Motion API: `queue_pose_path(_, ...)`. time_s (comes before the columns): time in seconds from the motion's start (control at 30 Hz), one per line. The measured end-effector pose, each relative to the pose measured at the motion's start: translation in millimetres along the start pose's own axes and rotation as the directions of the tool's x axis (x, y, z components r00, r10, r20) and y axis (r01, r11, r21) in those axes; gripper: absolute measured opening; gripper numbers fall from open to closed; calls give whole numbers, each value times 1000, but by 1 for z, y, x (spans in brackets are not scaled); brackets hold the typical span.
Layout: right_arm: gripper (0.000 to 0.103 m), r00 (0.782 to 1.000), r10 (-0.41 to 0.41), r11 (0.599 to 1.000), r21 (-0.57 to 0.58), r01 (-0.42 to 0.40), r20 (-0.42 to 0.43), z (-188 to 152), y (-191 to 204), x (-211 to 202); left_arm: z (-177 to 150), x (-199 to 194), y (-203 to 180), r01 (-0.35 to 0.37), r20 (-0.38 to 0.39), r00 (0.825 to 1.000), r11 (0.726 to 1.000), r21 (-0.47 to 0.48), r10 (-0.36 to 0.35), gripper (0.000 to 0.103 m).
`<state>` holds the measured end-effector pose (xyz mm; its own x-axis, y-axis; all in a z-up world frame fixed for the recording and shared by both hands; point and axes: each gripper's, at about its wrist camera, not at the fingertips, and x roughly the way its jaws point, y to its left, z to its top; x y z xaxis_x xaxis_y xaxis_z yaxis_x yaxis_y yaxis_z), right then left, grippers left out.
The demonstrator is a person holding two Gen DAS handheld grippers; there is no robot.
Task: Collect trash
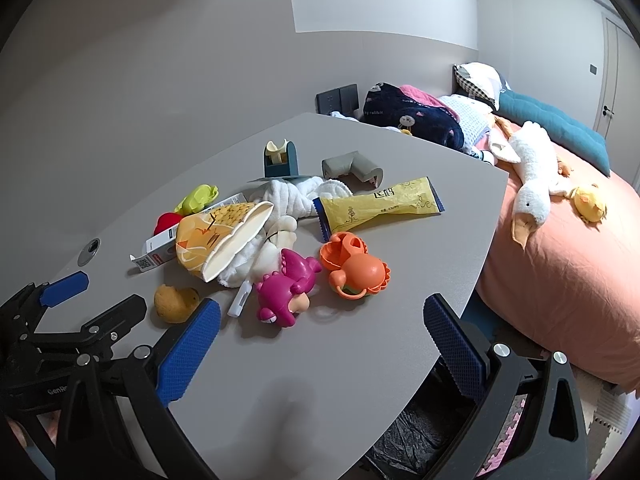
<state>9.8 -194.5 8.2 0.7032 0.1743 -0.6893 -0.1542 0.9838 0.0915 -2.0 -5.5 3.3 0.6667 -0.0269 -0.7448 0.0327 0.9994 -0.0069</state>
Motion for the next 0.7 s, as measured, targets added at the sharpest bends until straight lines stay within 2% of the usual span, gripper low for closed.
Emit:
queue_pose_path(0.47, 101, 1000, -2, 1000, 1, 2, 0, 0, -1, -1, 0, -4, -2, 3, 22, 1000, 1000, 13, -3, 97)
queue_pose_path(0.7, 101, 1000, 0, 1000, -1, 0, 0, -1, 0, -1, -1, -5, 3, 42, 27, 999, 999, -18, -42, 97)
